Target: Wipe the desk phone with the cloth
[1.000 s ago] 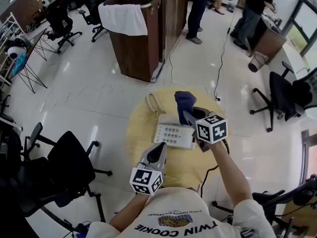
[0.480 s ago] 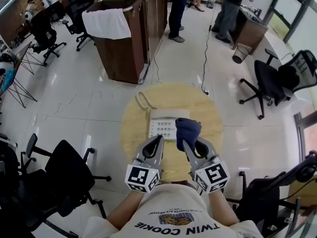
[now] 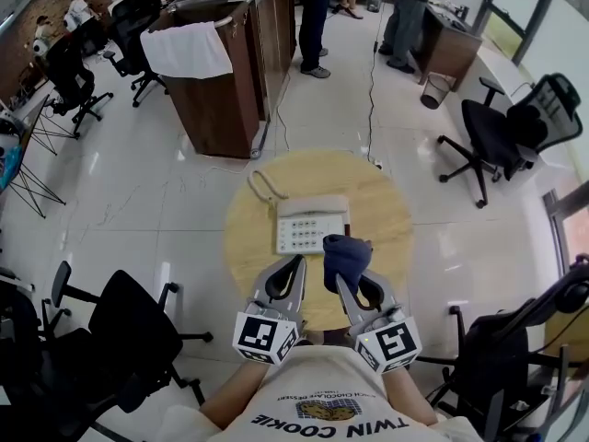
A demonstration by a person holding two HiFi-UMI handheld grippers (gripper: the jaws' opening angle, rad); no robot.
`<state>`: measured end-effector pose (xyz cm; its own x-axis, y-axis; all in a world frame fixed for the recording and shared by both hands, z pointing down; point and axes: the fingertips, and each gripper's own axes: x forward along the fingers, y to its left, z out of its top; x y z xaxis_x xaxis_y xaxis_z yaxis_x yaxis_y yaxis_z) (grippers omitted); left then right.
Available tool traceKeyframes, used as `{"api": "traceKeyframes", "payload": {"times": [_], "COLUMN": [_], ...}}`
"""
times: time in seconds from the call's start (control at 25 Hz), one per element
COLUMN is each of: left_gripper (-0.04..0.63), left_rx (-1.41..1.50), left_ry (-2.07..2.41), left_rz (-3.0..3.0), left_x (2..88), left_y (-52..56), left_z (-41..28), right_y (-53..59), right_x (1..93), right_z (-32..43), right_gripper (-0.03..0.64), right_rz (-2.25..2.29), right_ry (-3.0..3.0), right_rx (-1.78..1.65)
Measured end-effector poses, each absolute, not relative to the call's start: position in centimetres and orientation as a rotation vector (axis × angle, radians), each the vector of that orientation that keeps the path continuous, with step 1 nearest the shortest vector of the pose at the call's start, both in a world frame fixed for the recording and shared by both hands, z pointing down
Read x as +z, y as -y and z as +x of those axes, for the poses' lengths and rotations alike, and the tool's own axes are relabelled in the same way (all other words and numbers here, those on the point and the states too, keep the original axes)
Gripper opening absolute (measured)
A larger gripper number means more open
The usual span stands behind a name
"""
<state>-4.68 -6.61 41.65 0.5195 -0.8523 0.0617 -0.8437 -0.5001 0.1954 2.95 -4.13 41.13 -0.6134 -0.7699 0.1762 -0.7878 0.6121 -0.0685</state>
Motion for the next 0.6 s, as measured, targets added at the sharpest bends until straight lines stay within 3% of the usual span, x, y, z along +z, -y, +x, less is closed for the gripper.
{"api": "traceKeyframes", "payload": {"times": [0.6], "left_gripper": [-0.008], "left_rx": [-0.108], "left_ry": [1.405], "left_rz": [2.545], "left_x": [43.2], "left_y": [5.2], "left_z": [-4.1], "right_y": [2.5], "right_x": [42.7], "right_z": [2.8], "right_gripper": [0.063], "right_rz": [1.299], "right_ry": [2.658], "right_rx": [0.214]}}
